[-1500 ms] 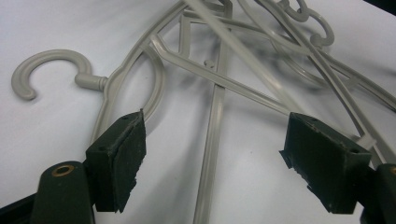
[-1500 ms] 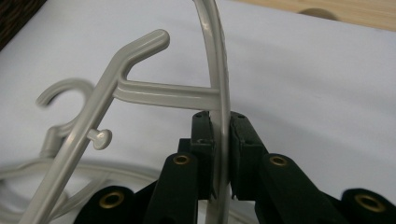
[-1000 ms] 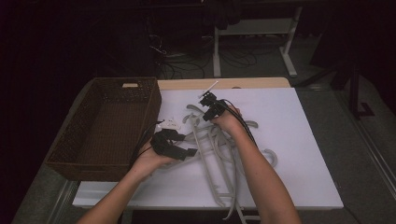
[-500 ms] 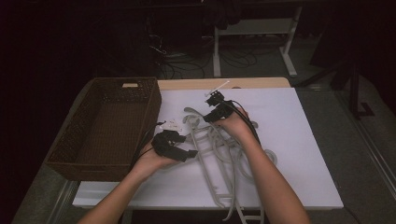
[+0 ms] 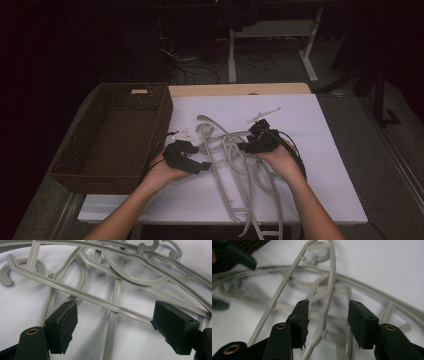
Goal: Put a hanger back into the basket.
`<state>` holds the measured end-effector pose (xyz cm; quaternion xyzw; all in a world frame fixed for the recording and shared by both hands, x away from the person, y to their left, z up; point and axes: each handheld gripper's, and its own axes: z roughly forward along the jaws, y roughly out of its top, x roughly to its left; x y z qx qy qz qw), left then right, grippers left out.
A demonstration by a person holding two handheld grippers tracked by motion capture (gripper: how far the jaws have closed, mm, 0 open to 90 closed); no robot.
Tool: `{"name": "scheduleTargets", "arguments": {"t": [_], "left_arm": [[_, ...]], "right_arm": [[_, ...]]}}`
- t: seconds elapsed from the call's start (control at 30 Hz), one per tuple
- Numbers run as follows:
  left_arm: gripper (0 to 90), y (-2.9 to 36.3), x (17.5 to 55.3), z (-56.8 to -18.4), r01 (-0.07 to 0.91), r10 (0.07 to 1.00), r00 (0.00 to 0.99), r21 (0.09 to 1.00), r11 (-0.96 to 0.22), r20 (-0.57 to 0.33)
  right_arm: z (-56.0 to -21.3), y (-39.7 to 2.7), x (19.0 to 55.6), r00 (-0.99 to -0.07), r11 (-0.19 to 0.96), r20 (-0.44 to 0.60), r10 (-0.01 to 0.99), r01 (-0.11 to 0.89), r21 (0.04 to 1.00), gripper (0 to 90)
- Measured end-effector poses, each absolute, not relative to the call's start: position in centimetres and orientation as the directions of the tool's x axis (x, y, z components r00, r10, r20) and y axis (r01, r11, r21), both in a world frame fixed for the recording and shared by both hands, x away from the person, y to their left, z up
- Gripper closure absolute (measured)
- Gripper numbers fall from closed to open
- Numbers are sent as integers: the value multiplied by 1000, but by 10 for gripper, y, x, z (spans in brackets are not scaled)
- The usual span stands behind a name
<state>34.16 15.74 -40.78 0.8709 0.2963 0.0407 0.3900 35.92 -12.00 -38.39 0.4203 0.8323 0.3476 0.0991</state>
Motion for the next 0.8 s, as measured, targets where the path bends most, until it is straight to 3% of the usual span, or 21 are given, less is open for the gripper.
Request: {"name": "scheduleTargets", "arguments": {"t": [0.2, 0.53, 0.63, 0.8], "left_arm": [[196, 157, 342, -409, 485, 549, 821, 701, -523, -159], [196, 156, 341, -411, 486, 546, 823, 698, -527, -160], [196, 155, 340, -411, 482, 541, 826, 696, -532, -159], [196, 156, 341, -411, 481, 541, 826, 697, -531, -158]], "right_arm": [[-397, -129, 321, -632, 410, 136, 763, 636, 654, 502], [-418, -130, 294, -624, 426, 152, 767, 671, 606, 500], [-426, -128, 292, -621, 430, 160, 768, 684, 590, 517], [-432, -126, 294, -623, 426, 201, 756, 702, 571, 618]]}}
